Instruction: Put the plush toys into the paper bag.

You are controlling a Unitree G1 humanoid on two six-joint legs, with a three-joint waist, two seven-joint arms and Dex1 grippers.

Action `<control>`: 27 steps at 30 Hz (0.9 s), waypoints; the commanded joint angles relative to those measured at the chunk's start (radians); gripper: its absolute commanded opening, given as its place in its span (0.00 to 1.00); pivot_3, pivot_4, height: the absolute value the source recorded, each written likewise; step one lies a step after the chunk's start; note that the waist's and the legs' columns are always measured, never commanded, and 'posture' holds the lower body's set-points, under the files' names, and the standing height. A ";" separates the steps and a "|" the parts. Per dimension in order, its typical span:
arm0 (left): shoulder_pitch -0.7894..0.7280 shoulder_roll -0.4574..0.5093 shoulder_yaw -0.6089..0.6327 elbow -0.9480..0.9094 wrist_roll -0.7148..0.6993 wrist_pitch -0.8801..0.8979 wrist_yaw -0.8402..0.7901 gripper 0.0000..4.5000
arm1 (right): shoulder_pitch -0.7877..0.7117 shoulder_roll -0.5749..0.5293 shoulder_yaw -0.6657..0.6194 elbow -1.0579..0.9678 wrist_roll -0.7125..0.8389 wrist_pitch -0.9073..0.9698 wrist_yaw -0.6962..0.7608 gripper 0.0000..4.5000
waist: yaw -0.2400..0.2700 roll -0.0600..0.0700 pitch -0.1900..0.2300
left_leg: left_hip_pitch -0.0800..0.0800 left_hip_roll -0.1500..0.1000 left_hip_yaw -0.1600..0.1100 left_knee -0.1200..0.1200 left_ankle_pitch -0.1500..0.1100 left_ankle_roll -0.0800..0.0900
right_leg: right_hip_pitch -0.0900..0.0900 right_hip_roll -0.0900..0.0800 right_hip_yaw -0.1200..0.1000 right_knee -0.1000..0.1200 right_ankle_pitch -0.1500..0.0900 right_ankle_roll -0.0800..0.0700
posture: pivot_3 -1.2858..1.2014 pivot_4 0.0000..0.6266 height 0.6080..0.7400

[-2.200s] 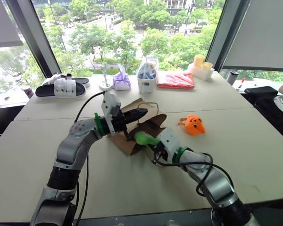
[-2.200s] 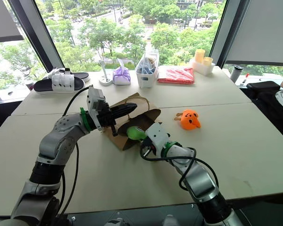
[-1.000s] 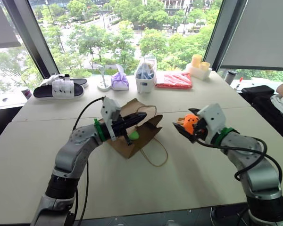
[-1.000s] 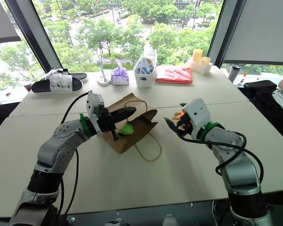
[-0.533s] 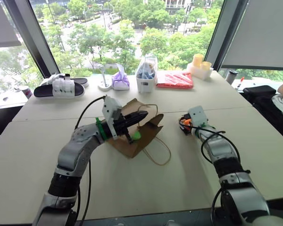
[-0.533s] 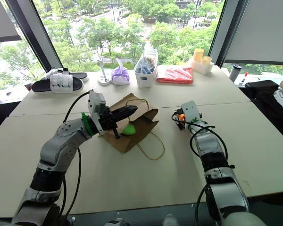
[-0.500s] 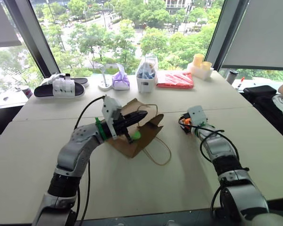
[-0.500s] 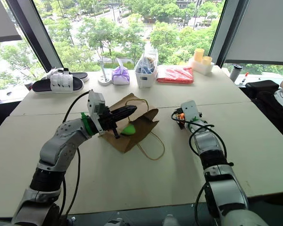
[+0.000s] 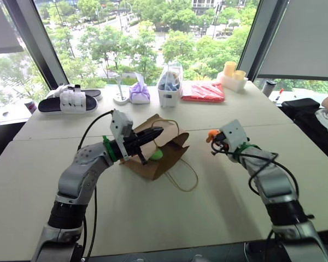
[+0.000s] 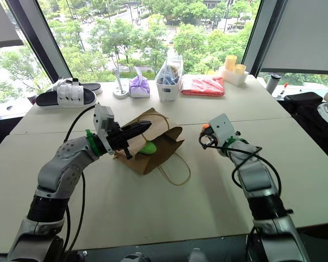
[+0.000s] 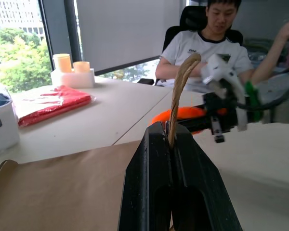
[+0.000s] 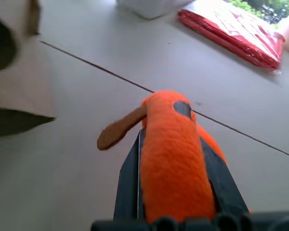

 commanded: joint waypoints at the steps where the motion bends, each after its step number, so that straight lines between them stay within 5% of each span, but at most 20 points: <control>1: -0.042 0.015 0.033 -0.001 -0.026 0.007 -0.009 0.00 | 0.047 0.022 0.008 -0.263 0.060 0.168 0.009 0.01 | -0.002 0.000 0.000 | 0.000 0.000 0.000 0.000 0.000 0.000 | 0.000 0.000 0.000 0.000 0.000 0.000 | 0.52 0.24 1.00; 7: -0.071 0.021 0.037 0.031 -0.033 0.006 -0.011 0.00 | 0.052 0.227 0.114 -0.299 0.091 0.226 -0.079 0.01 | -0.001 0.000 0.000 | 0.004 0.001 0.000 0.001 -0.003 0.005 | 0.003 0.001 0.000 0.001 0.001 -0.001 | 0.52 0.24 1.00; 11: -0.078 0.015 0.032 0.030 -0.035 0.005 -0.011 0.00 | -0.007 0.329 0.225 -0.074 0.020 0.053 -0.141 0.01 | -0.001 0.000 0.000 | 0.004 0.000 0.000 0.001 -0.003 0.005 | 0.003 0.001 0.000 0.001 0.001 -0.001 | 0.52 0.24 1.00; 20: -0.039 -0.003 0.027 -0.026 -0.042 0.012 0.020 0.00 | -0.261 0.518 0.187 0.604 -0.038 -0.434 -0.269 0.01 | -0.009 0.000 0.000 | 0.004 0.001 0.001 -0.001 0.001 -0.002 | 0.002 0.001 0.000 0.001 0.001 -0.001 | 0.52 0.24 1.00; 27: -0.002 0.000 0.029 -0.060 -0.023 -0.005 0.043 0.00 | -0.298 0.563 0.171 0.832 -0.037 -0.636 -0.228 0.75 | -0.015 0.000 0.000 | 0.003 0.001 0.000 -0.001 0.001 -0.002 | 0.000 0.001 0.000 0.004 0.001 -0.001 | 0.52 0.24 1.00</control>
